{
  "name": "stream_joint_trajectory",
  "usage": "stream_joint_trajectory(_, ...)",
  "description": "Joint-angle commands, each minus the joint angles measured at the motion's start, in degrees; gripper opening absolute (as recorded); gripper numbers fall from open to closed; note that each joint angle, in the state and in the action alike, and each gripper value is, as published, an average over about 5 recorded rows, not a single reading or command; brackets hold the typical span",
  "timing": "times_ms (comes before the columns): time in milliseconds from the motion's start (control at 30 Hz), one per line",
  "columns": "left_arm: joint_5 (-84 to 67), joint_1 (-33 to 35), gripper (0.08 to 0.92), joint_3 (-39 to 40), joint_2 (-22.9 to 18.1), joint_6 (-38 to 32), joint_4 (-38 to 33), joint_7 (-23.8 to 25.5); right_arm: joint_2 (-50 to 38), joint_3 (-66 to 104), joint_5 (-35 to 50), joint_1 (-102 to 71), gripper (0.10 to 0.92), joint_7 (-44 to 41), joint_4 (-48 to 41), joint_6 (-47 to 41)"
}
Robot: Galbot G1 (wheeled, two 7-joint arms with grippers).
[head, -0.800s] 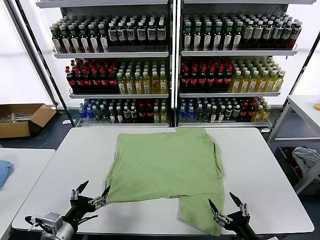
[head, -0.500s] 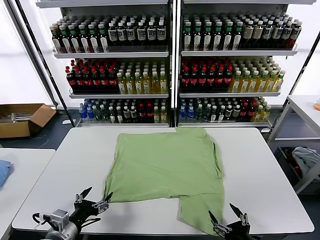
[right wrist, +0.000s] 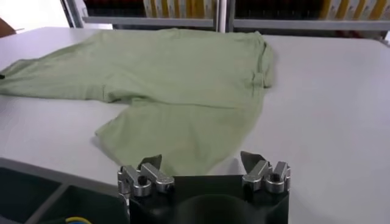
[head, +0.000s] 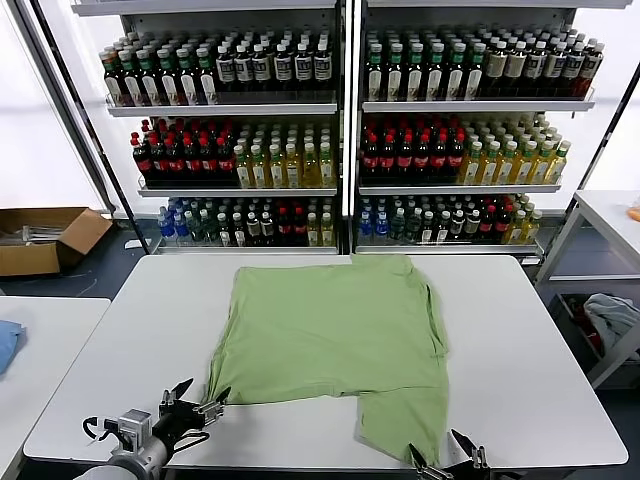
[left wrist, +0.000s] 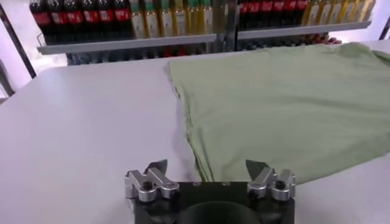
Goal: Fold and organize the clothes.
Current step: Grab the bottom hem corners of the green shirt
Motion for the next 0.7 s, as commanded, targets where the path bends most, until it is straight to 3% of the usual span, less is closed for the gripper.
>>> stream_joint_trajectory(33, 0.1, 0.46, 0.601, 1.58, -0.04, 0.88, 1.18, 0.24, 0.22, -1.55, -0.67, -0.02, 0.594, 0.6, -0.76, -1.8)
stream_joint_trajectory(267, 0.27, 1.31, 0.402, 1.58, -0.9, 0.81, 0.82, 0.78, 0.41, -2.0, -0.16, -0.16, 0.395, -0.55, -1.09, 1.7)
stream_joint_trajectory(533, 0.19, 1.54, 0.169, 1.23, -0.95, -0.16, -0.73, 0.75, 0.49, -1.75, 1.49, 0.94, 0.164, -5.01, -3.35, 13.88)
stream_joint_trajectory(700, 0.16, 2.45, 0.089, 0.75, -1.17, -0.78, -3.34, 0.72, 0.03, 0.01, 3.73, 0.64, 0.106, -9.79, -5.25, 21.72)
